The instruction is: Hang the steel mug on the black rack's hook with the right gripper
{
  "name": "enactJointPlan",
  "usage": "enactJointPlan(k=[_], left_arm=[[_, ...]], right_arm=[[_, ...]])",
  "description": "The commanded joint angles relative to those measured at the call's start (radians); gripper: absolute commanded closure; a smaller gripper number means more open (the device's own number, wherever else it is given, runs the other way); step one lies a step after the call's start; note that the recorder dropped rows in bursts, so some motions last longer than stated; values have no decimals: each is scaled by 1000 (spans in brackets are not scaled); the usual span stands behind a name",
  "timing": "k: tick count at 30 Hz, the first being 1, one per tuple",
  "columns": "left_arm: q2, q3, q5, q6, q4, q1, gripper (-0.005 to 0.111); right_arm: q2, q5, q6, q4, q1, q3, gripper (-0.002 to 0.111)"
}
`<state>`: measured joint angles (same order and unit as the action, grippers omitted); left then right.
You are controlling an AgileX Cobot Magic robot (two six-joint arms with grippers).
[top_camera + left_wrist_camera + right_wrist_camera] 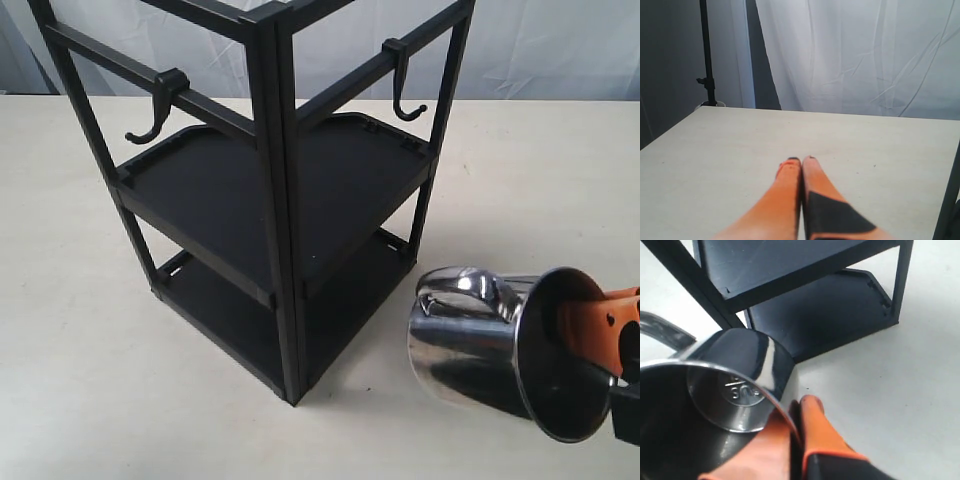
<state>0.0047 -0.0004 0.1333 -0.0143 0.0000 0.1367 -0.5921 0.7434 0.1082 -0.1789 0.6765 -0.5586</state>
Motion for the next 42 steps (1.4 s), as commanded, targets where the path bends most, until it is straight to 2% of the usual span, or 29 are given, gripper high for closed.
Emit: enactJointPlan(k=[1,3,7,11,14,16,17,19,22,28,29,32,34,39,42], left_arm=[[-5,0,-5,-2,-7,-9,105],[-5,0,-5,-2,-7,-9,105],[-5,0,-5,-2,-7,-9,105],[-5,0,-5,-2,-7,-9,105],[-5,0,-5,-2,-7,-9,105],[-5,0,-5,-2,-7,-9,105],[-5,0,-5,-2,-7,-9,105],[-5,0,-5,-2,-7,-9,105],[-5,0,-5,-2,-7,-9,105],[-5,0,-5,-2,-7,-9,105],[-5,0,-5,-2,-7,-9,105],[-5,0,-5,-2,-7,-9,105],[-5,0,-5,-2,-7,-9,105],[-5,0,-5,-2,-7,-9,105],[-5,0,-5,-2,-7,-9,105]], right_arm=[[9,-48,16,62,1,-6,109],[9,-49,152,203,1,-6,109],[9,-75,572,612,3,3,109],[-7,-269,817,912,35,72,109],[-51,-377,1052,1225,63,164,109],[-100,-388,1301,1494,74,214,109],[-136,-363,1566,1724,76,237,109],[-157,-278,1811,1923,76,244,109],[-186,-189,1824,1923,76,242,109],[-219,-206,1824,1923,76,240,109],[-219,-246,1824,1923,76,231,109],[-219,-519,1745,1923,76,196,109],[-219,-557,1731,1923,74,177,109],[-179,-554,1589,1738,68,126,109],[-132,-562,1469,1566,68,114,109]])
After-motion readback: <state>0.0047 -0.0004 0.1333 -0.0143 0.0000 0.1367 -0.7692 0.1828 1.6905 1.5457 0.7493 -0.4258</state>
